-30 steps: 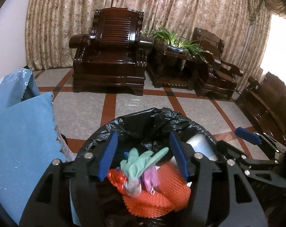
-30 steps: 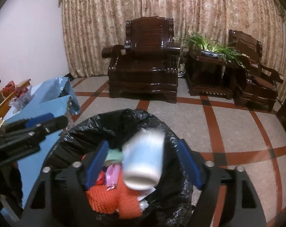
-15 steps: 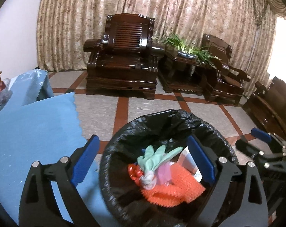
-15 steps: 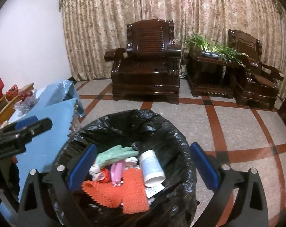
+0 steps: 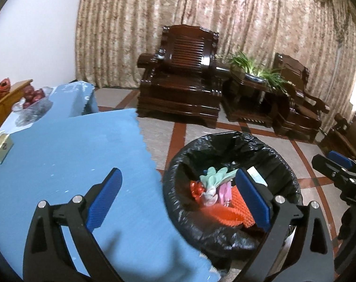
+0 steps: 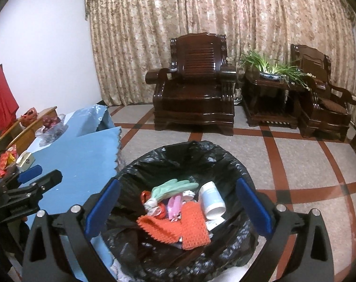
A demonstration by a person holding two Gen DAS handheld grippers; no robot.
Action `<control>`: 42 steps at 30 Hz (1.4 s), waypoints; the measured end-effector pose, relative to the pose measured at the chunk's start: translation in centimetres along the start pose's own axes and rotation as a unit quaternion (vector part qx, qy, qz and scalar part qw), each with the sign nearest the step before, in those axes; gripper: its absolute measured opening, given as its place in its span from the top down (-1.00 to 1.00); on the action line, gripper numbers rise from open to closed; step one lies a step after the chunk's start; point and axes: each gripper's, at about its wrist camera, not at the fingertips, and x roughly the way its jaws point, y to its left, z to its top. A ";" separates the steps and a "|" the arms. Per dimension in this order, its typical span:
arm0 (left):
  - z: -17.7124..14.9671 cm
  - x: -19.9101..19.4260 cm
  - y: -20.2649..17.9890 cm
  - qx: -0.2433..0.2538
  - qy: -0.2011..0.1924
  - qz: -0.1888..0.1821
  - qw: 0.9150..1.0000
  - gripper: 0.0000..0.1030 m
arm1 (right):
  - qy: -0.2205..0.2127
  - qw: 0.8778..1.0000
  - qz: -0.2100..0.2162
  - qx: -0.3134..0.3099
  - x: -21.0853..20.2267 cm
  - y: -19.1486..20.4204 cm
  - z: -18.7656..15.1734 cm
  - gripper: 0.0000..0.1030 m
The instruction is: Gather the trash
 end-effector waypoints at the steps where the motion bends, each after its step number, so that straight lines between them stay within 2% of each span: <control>1: -0.2 -0.7 0.3 -0.001 -0.002 0.006 1.000 -0.83 | 0.000 1.000 0.002 -0.003 -0.4 0.4 0.0 -0.88; 8: -0.6 -4.3 1.6 -0.018 -0.010 0.025 0.999 -0.83 | -0.001 1.000 0.018 -0.021 -2.4 2.9 0.0 -0.88; 24: 1.0 -10.4 0.7 0.004 -0.071 0.042 0.997 -0.83 | -0.015 0.999 0.021 -0.035 -6.1 5.2 2.3 -0.88; 35: 1.0 -11.3 0.8 0.005 -0.078 0.045 0.996 -0.83 | -0.033 0.998 0.024 -0.049 -7.1 6.2 2.5 -0.88; 42: 0.6 -11.3 0.7 0.004 -0.073 0.047 0.996 -0.83 | -0.028 0.998 0.025 -0.052 -6.7 6.3 2.2 -0.88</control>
